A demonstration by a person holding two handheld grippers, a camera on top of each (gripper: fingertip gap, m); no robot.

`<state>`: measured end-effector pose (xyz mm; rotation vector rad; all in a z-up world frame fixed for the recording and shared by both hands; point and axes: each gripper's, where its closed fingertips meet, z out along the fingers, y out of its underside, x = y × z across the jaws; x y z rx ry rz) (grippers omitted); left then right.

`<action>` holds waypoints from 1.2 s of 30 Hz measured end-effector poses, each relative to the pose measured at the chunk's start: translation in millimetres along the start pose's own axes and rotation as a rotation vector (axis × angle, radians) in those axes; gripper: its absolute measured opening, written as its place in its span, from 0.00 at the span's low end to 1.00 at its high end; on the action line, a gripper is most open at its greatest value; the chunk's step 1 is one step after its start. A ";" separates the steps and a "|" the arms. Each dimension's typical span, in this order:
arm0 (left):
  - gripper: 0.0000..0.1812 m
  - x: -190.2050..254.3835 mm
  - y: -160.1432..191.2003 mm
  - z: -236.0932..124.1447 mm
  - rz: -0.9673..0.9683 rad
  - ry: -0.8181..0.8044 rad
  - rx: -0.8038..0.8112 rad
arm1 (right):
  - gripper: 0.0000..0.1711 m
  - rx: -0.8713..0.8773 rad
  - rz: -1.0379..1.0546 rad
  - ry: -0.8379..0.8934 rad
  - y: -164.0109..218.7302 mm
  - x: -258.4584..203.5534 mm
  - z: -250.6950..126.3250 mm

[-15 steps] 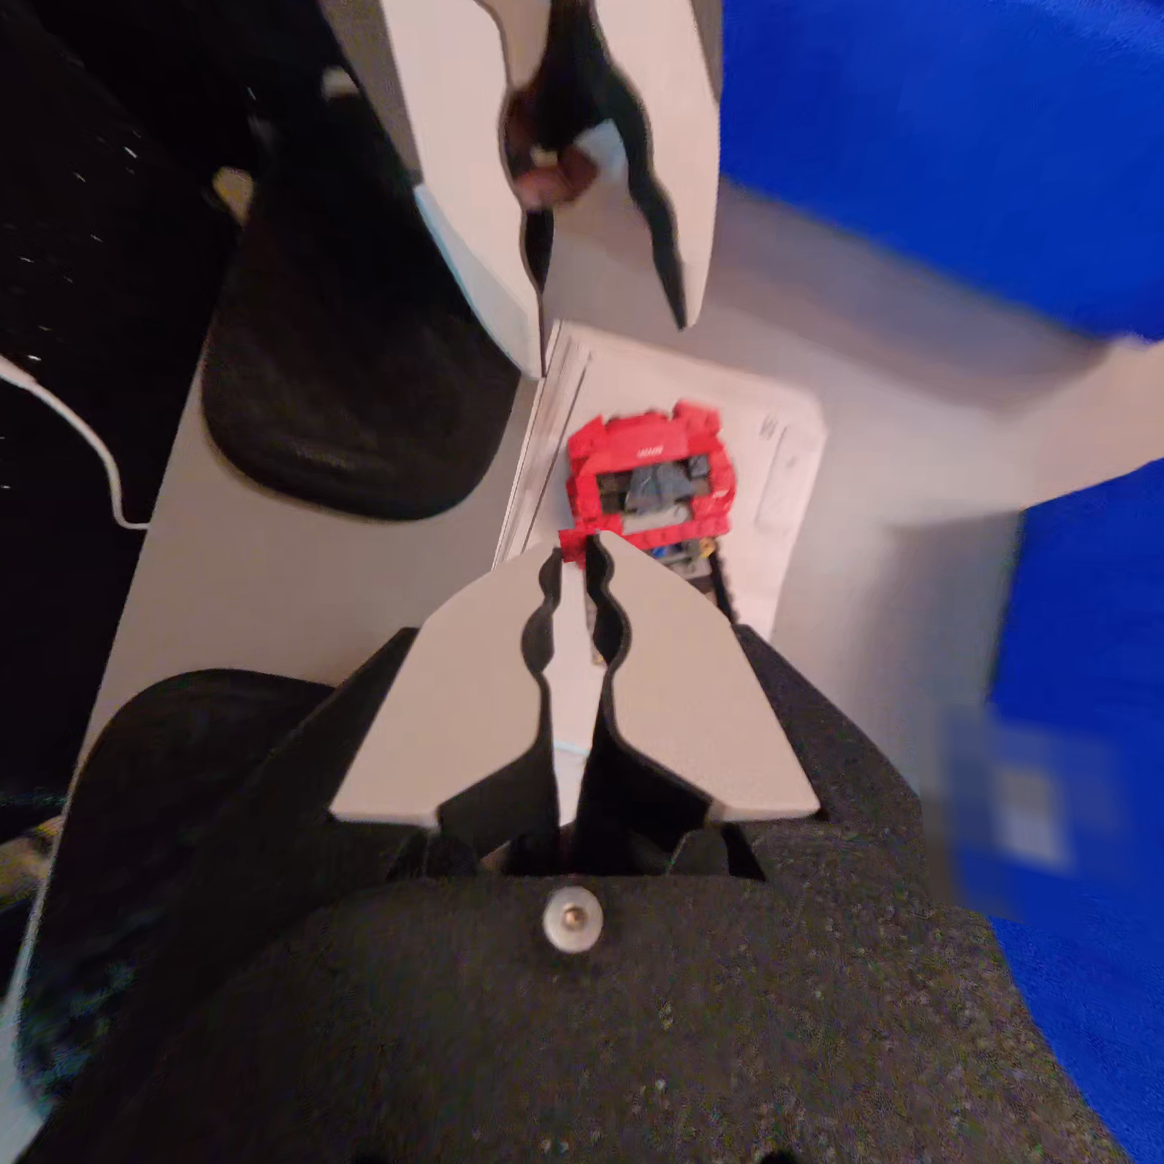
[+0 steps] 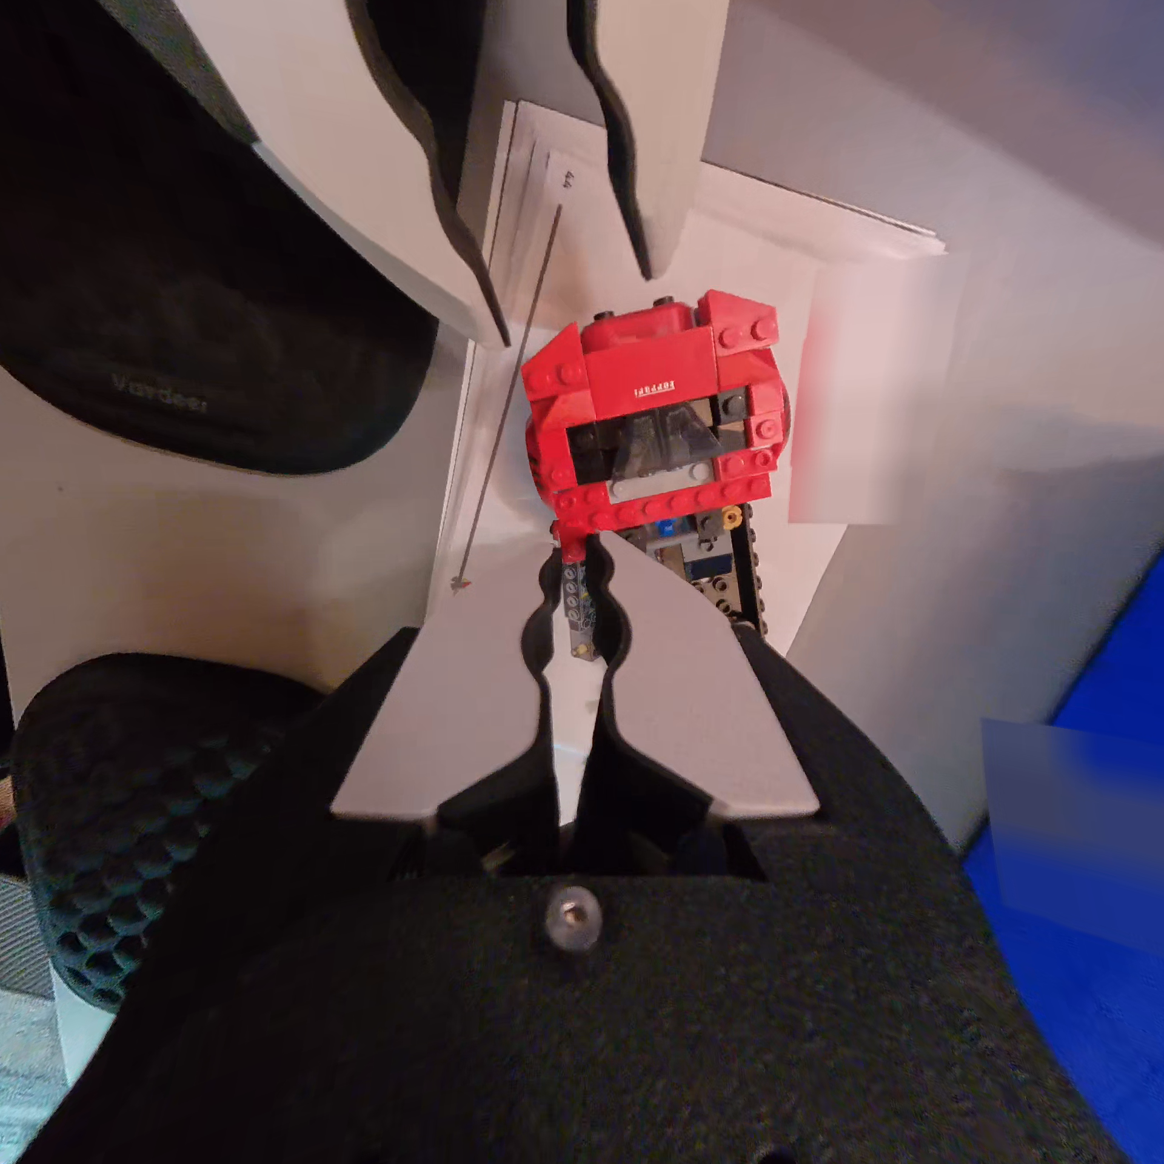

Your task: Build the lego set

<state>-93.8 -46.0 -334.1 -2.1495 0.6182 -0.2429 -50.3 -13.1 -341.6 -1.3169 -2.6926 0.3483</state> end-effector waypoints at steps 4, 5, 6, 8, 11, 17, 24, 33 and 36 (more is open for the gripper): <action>0.16 1.5 2.3 2.1 0.014 0.003 -0.019 | 0.04 -0.020 -0.006 0.006 -1.1 0.4 0.6; 0.15 1.8 2.6 2.5 0.015 0.005 -0.022 | 0.04 -0.023 -0.010 0.007 -1.5 0.2 0.8; 0.14 1.9 2.9 2.8 0.016 0.005 -0.024 | 0.04 -0.029 -0.012 0.008 -1.7 0.3 0.9; 0.12 2.4 3.3 3.3 0.019 0.007 -0.028 | 0.04 -0.040 -0.016 0.014 -2.4 0.9 1.1; 0.08 3.5 4.5 4.6 0.030 0.009 -0.041 | 0.04 -0.062 -0.023 0.022 -2.9 1.2 2.7; 0.03 5.6 5.3 6.7 0.037 0.022 -0.052 | 0.04 -0.097 -0.038 0.043 -2.4 1.2 3.7; 0.02 5.3 5.0 6.6 0.020 0.030 -0.046 | 0.04 -0.119 -0.063 0.107 -2.4 1.1 4.9; 0.01 6.3 4.7 6.1 0.009 0.045 -0.043 | 0.04 -0.081 -0.040 0.155 -2.3 0.2 6.1; 0.01 5.6 5.3 6.3 0.002 0.043 -0.048 | 0.05 -0.092 -0.074 0.191 -2.8 1.5 6.0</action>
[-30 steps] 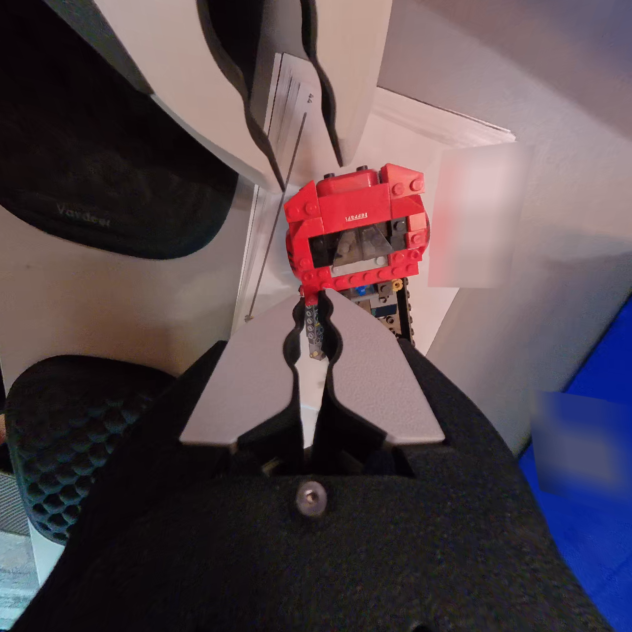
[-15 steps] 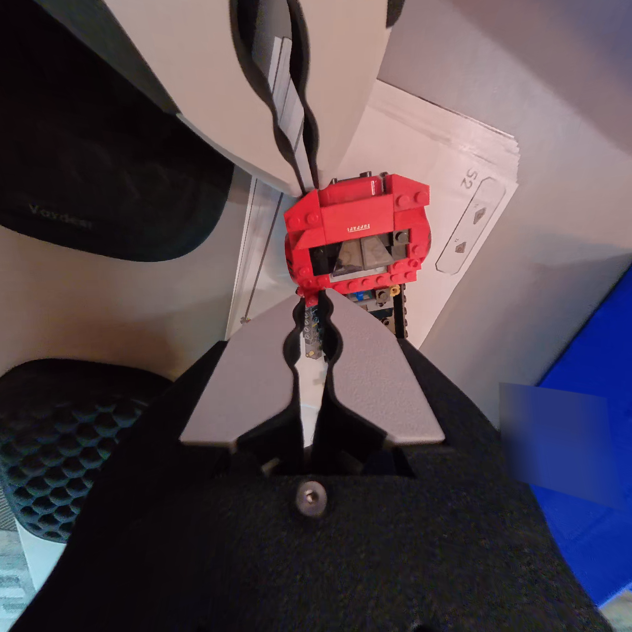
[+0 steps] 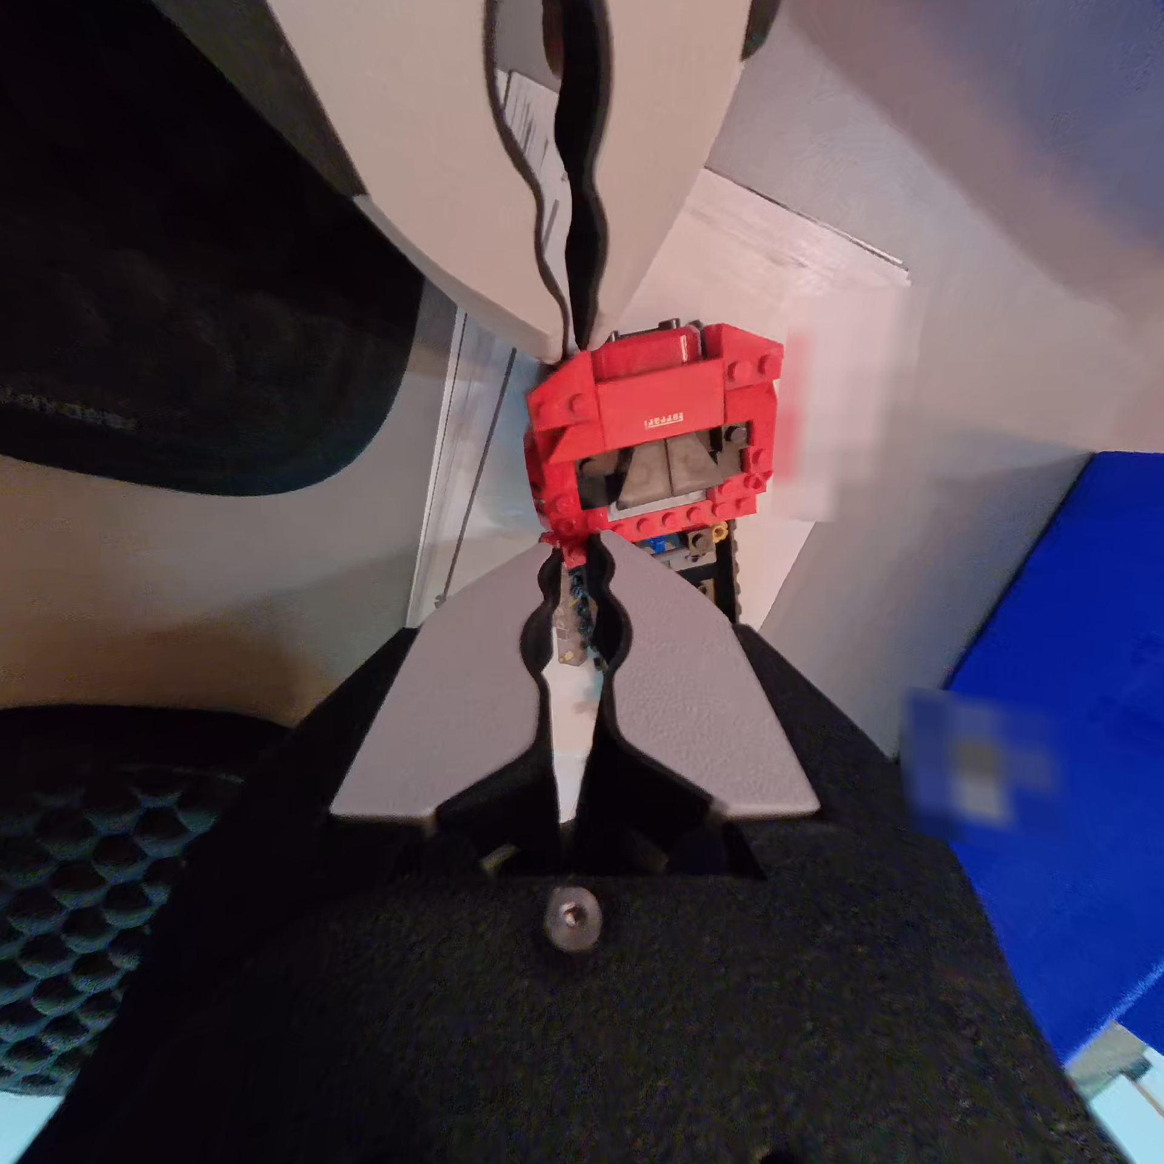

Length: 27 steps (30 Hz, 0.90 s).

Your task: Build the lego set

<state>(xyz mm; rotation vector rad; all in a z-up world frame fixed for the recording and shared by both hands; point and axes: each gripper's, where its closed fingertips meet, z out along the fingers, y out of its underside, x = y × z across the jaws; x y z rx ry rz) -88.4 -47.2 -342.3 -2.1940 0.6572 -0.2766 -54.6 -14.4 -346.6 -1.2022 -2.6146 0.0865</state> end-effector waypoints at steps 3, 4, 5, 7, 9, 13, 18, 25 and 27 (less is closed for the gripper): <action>0.03 -0.4 1.5 0.7 -0.005 0.002 -0.014 | 0.05 0.045 0.022 0.011 -1.0 1.9 -0.2; 0.04 -0.4 1.1 0.2 -0.007 0.002 -0.010 | 0.05 0.061 0.040 -0.002 -1.0 1.8 -0.5; 0.05 -1.4 -0.4 -1.3 -0.011 -0.002 0.003 | 0.05 0.074 0.051 -0.011 -0.9 1.8 -1.1; 0.06 -3.1 -6.9 -7.2 -0.027 -0.002 0.062 | 0.05 0.092 0.066 -0.019 -0.8 2.8 -2.4; 0.09 -1.8 -14.9 -14.8 -0.022 0.018 0.137 | 0.05 0.104 0.071 -0.029 -0.1 3.3 -3.7; 0.09 -1.4 -24.4 -16.2 0.077 0.012 0.188 | 0.04 0.146 0.081 -0.055 -2.5 2.7 -5.5; 0.00 -14.3 -30.3 -5.4 0.105 -0.028 0.171 | 0.05 0.173 0.088 -0.056 -3.8 2.0 -5.5; 0.00 -19.4 -22.3 4.5 0.073 0.006 0.127 | 0.05 0.258 0.125 -0.099 -1.1 0.7 -10.8; 0.00 -20.0 -22.3 4.6 0.064 0.009 0.129 | 0.04 0.272 0.132 -0.105 1.0 2.0 -11.0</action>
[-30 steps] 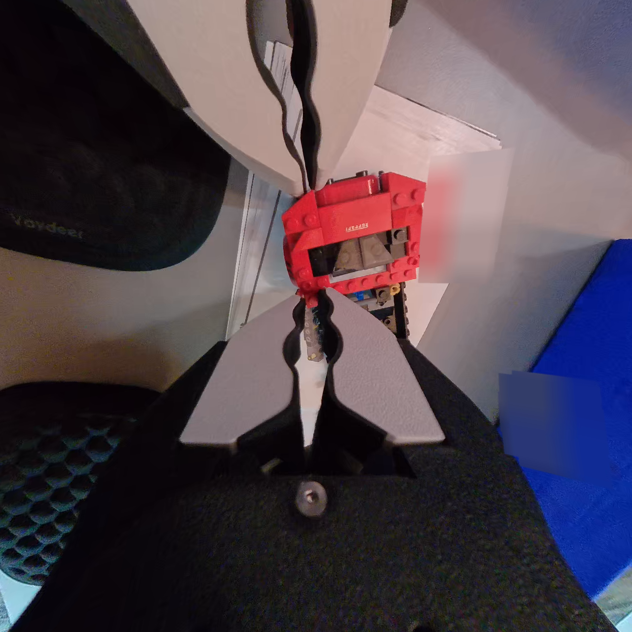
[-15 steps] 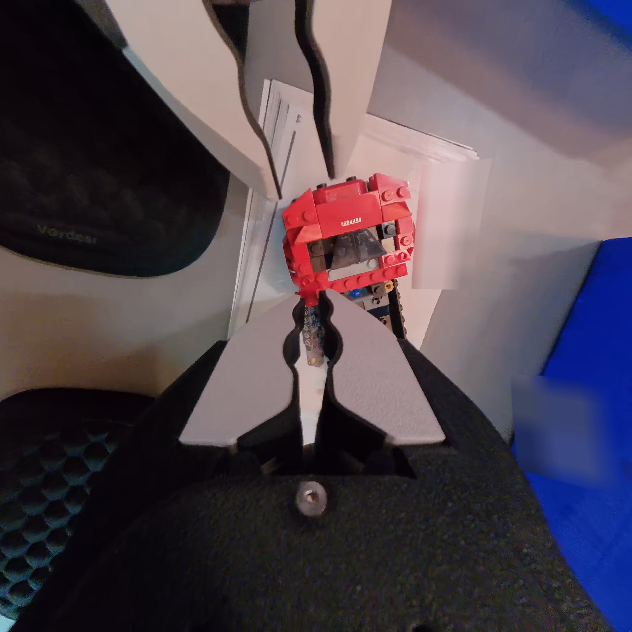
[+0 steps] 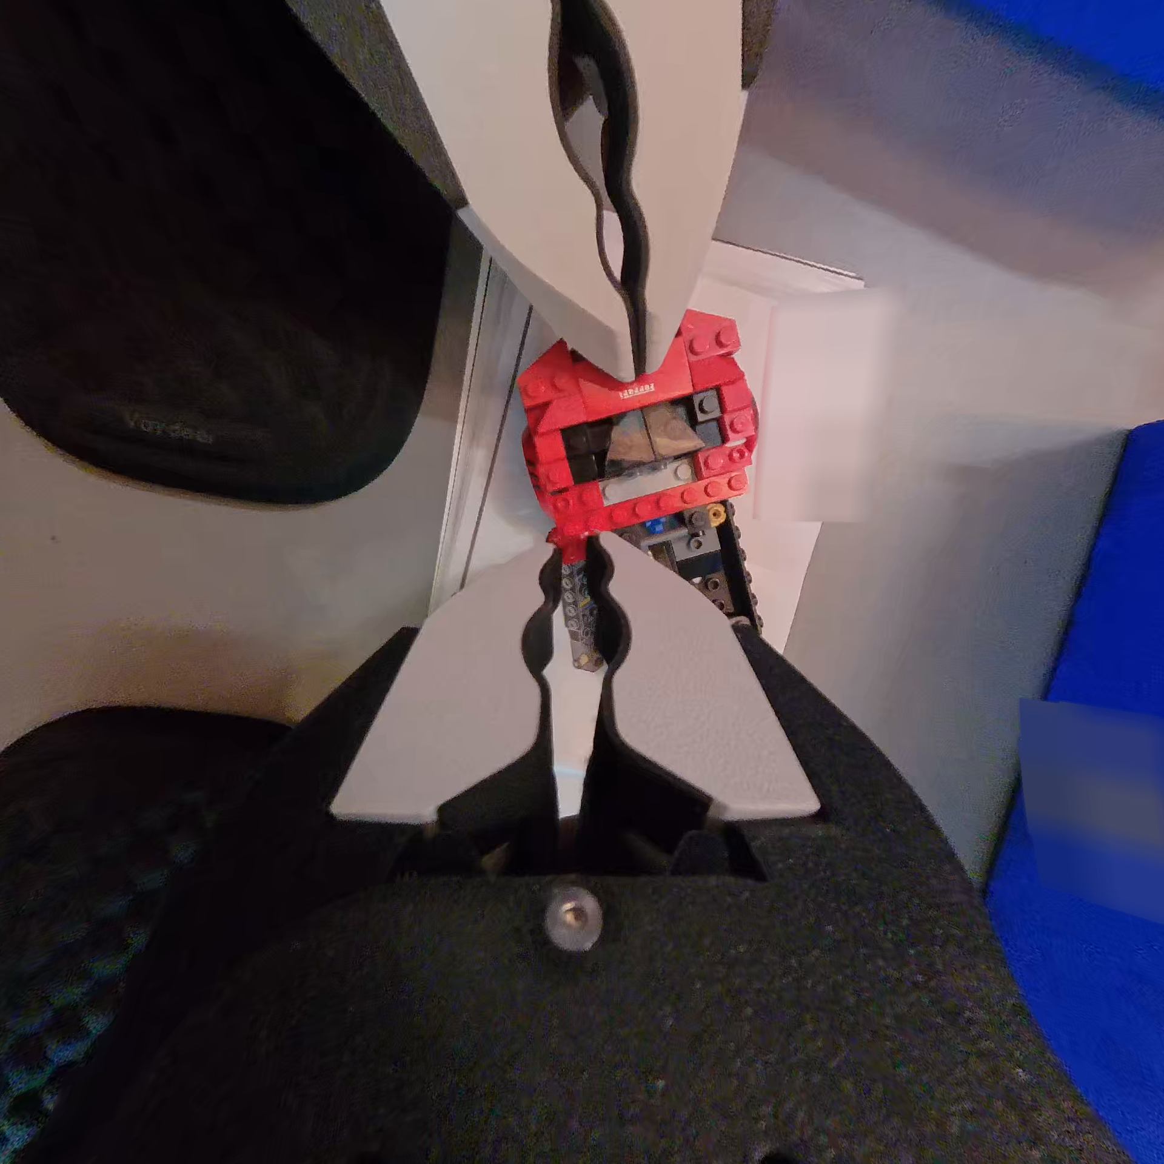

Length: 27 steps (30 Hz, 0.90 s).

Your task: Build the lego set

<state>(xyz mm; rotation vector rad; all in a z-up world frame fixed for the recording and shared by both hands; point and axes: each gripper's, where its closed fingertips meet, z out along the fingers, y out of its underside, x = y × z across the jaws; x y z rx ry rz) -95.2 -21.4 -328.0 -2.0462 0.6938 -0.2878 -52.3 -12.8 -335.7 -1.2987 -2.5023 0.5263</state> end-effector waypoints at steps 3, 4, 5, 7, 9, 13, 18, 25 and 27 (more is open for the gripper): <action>0.00 -0.3 0.0 0.1 -0.004 0.003 0.006 | 0.04 0.037 0.005 -0.021 -1.4 -0.2 2.9; 0.00 -0.3 0.0 0.1 -0.005 0.005 0.007 | 0.04 0.041 0.003 -0.021 -1.7 0.1 4.5; 0.00 -0.3 0.0 0.2 -0.007 0.007 0.009 | 0.04 0.034 0.000 -0.027 -0.8 -0.6 6.1; 0.00 -0.1 0.0 0.3 -0.010 0.011 0.011 | 0.04 0.018 -0.002 -0.042 0.1 -2.8 7.4; 0.00 -0.2 0.0 0.3 -0.011 0.013 0.012 | 0.04 0.006 -0.007 -0.041 0.5 -2.7 7.1; 0.00 -0.3 0.0 0.4 -0.008 0.012 0.015 | 0.04 -0.016 -0.012 -0.056 0.1 -2.7 7.8; 0.00 -0.1 -0.1 0.7 0.000 0.008 0.014 | 0.04 -0.049 -0.006 -0.082 -1.3 -2.4 9.1; 0.00 0.0 0.0 0.8 -0.015 0.019 0.019 | 0.03 -0.092 0.038 -0.134 -1.8 -1.7 10.2; 0.00 0.0 0.0 0.8 -0.017 0.021 0.020 | 0.03 -0.088 0.071 -0.146 -1.7 -1.7 10.5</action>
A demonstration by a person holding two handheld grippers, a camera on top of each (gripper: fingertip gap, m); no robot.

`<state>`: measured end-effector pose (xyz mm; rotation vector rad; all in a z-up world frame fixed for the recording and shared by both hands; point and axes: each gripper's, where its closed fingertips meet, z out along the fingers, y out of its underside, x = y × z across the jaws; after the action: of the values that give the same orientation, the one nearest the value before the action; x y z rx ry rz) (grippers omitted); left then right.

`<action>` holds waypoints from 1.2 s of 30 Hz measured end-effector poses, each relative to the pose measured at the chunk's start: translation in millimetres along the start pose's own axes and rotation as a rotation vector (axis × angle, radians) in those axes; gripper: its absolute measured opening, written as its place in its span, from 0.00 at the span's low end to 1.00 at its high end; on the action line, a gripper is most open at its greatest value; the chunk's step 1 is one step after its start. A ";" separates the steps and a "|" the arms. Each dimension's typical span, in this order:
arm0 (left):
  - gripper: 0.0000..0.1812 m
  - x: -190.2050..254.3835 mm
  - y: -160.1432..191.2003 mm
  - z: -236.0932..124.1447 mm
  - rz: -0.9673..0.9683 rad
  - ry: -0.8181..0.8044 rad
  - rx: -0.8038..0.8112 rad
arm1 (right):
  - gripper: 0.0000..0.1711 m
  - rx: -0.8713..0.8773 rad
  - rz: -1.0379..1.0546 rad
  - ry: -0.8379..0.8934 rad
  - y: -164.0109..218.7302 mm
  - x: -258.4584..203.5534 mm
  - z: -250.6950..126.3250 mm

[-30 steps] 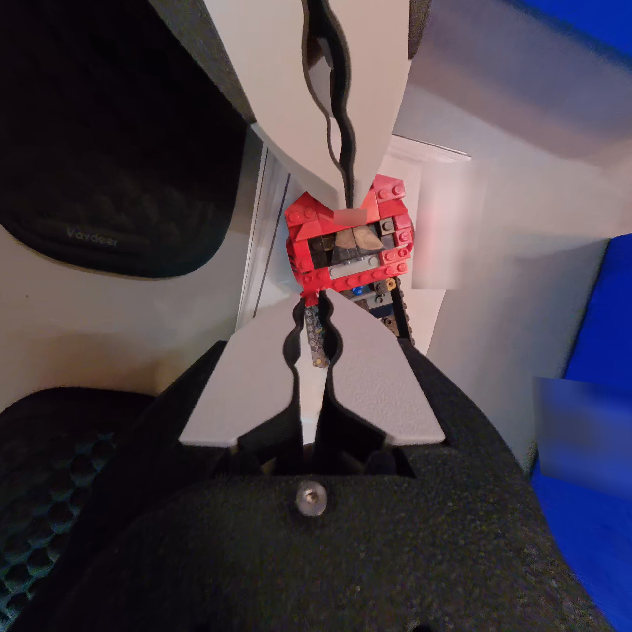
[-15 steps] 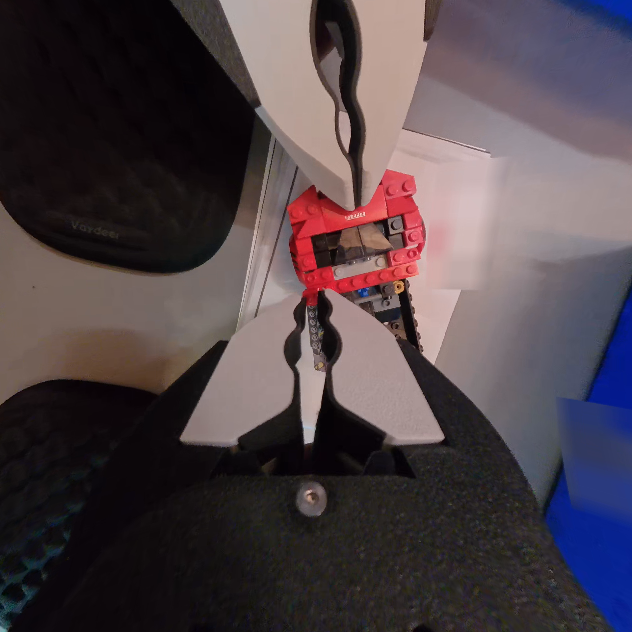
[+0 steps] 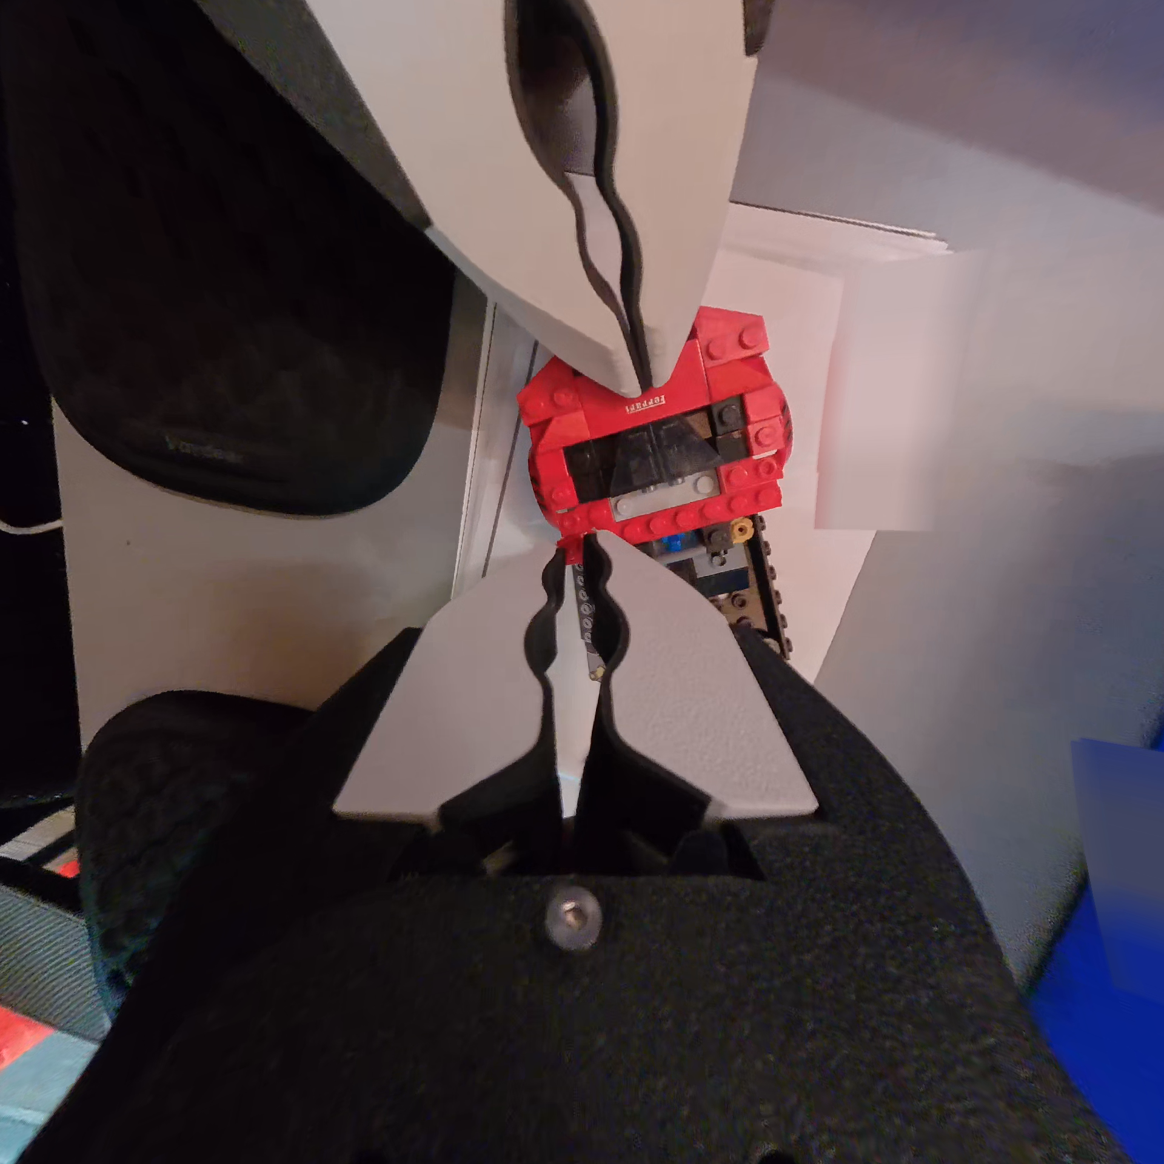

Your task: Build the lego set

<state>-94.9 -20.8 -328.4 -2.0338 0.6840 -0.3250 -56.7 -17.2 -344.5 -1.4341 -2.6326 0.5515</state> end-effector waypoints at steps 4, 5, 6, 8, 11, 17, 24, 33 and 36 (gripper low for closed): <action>0.00 0.1 0.0 0.2 -0.007 0.005 0.002 | 0.04 0.003 0.065 -0.034 0.3 -0.3 1.0; 0.00 0.1 0.0 0.2 -0.009 0.006 0.002 | 0.04 0.003 0.077 -0.044 0.4 -0.4 1.4; 0.00 0.1 0.0 0.3 -0.010 0.007 0.003 | 0.04 0.002 0.091 -0.055 0.5 -0.4 1.7; 0.00 0.1 -0.1 0.4 -0.011 0.007 0.003 | 0.04 0.000 0.120 -0.083 0.6 -0.4 2.1; 0.00 1.2 -0.2 0.6 -0.010 0.015 0.005 | 0.04 -0.019 0.145 -0.123 0.5 0.0 2.4; 0.00 1.6 -0.3 0.4 -0.009 0.023 0.012 | 0.04 -0.012 0.218 -0.218 -0.4 0.6 2.0; 0.00 1.7 -0.3 0.5 -0.008 0.024 0.014 | 0.04 -0.023 0.262 -0.257 0.1 1.1 2.7; 0.00 2.8 -0.4 0.6 -0.006 0.032 0.016 | 0.04 -0.023 0.310 -0.299 0.2 2.2 3.8; 0.00 3.4 -0.5 0.7 -0.005 0.035 0.016 | 0.04 -0.023 0.313 -0.302 0.4 2.7 3.9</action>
<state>-91.7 -22.1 -328.4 -2.0186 0.6959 -0.3689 -58.9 -15.8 -348.5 -1.9257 -2.6464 0.8303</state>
